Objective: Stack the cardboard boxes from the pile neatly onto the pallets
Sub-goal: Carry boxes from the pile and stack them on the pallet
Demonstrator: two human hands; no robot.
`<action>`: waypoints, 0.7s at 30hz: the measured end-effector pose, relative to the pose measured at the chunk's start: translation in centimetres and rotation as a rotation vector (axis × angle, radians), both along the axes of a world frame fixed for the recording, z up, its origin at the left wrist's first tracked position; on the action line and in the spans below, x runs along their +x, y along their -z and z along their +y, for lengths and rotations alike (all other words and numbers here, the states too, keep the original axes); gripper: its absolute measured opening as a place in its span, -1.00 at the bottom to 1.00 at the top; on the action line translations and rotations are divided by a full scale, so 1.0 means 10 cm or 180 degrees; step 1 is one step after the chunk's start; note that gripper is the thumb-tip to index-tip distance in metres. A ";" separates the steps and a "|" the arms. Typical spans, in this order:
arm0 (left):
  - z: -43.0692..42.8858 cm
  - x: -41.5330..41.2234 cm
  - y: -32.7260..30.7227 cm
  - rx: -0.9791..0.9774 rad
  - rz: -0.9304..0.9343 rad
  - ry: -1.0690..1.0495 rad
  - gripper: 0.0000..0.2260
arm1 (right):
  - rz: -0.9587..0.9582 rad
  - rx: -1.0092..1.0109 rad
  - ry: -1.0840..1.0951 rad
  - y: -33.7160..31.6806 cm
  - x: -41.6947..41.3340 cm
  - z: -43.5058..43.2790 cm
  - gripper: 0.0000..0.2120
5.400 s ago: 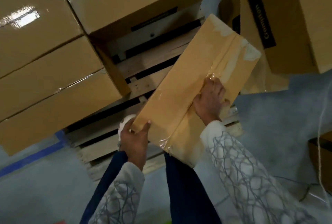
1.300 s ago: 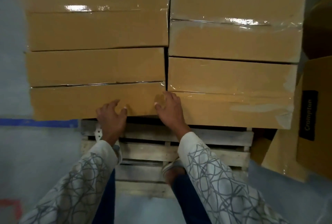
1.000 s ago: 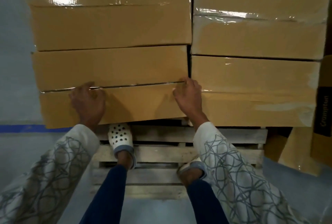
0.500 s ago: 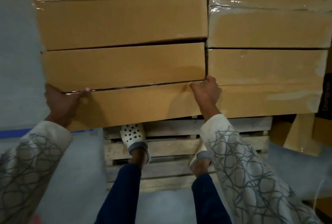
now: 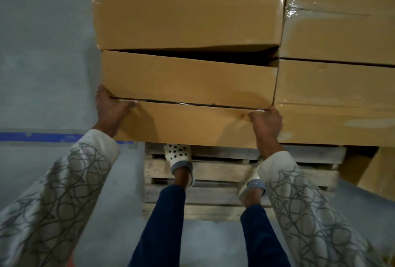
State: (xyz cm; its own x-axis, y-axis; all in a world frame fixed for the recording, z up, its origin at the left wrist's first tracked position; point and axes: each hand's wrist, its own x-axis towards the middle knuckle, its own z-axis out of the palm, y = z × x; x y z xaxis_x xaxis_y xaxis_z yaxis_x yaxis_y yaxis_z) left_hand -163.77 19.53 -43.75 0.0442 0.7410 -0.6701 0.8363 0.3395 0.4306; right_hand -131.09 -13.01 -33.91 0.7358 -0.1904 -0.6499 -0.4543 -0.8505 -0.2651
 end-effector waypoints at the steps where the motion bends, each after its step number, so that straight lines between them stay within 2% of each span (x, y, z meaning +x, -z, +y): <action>1: -0.02 0.05 -0.09 -0.0010 0.0029 -0.0017 0.15 | 0.0037 0.0020 0.0034 -0.01 -0.01 0.02 -0.14; 5: -0.17 0.43 -0.75 -0.0014 -0.0011 -0.0065 -0.20 | 0.0101 0.0117 0.0159 -0.04 -0.02 0.05 -0.15; 9: -0.17 0.45 -0.78 -0.0039 -0.0147 -0.0118 -0.43 | 0.0014 0.0392 0.0477 0.15 0.04 -0.04 -0.10; 13: -0.17 0.47 -0.76 -0.0073 -0.0217 -0.0241 -0.43 | -0.0014 0.0780 0.0671 0.00 0.09 0.07 -0.20; 15: -0.19 0.49 -0.76 -0.0056 -0.0220 -0.0240 -0.43 | 0.0226 0.1039 0.0332 -0.01 0.04 0.18 -0.21; 17: -0.24 0.51 -0.74 -0.0064 -0.0214 -0.0241 -0.43 | 0.0241 0.0791 -0.0188 0.04 -0.07 0.33 -0.25; 21: -0.30 0.58 -0.74 0.0065 -0.0096 -0.0241 -0.27 | -0.0128 0.0344 -0.0059 0.00 -0.17 0.55 -0.40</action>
